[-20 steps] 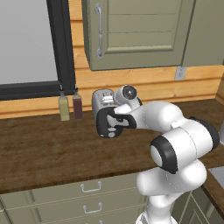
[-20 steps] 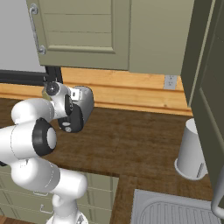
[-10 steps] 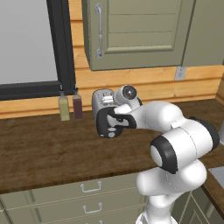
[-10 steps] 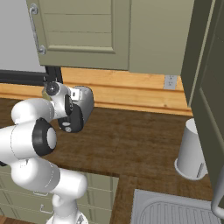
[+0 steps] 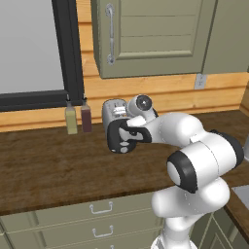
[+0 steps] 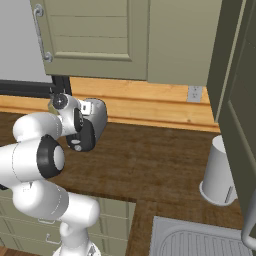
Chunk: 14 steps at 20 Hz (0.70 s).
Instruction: Start the toaster. Once the lever pops up, take the bread to the plate on the dining counter.
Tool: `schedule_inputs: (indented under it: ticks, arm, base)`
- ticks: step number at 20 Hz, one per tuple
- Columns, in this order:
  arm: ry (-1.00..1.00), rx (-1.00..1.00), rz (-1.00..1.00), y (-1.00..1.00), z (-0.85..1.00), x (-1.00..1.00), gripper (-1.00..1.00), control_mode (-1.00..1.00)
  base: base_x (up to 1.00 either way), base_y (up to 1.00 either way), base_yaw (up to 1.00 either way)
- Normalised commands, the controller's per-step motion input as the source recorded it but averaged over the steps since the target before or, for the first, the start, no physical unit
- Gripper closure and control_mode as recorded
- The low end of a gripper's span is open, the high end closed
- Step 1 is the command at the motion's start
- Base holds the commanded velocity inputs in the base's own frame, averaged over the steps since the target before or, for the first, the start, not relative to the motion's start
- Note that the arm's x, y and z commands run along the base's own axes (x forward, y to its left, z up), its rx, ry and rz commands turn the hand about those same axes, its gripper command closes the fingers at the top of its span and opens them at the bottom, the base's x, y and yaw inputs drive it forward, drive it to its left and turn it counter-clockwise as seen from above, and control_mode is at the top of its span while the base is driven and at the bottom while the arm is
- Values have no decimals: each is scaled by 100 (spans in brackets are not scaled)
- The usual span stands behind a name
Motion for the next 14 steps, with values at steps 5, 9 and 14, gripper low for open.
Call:
schedule_inputs:
  ticks: [5, 9, 14]
  arm:
    - [0, 0, 0, 0, 0, 0, -100, -100]
    - [0, 0, 0, 0, 0, 0, -100, -100]
    - [0, 0, 0, 0, 0, 0, -100, -100]
  base:
    - [0, 0, 0]
    - [0, 0, 0]
    - [0, 0, 0]
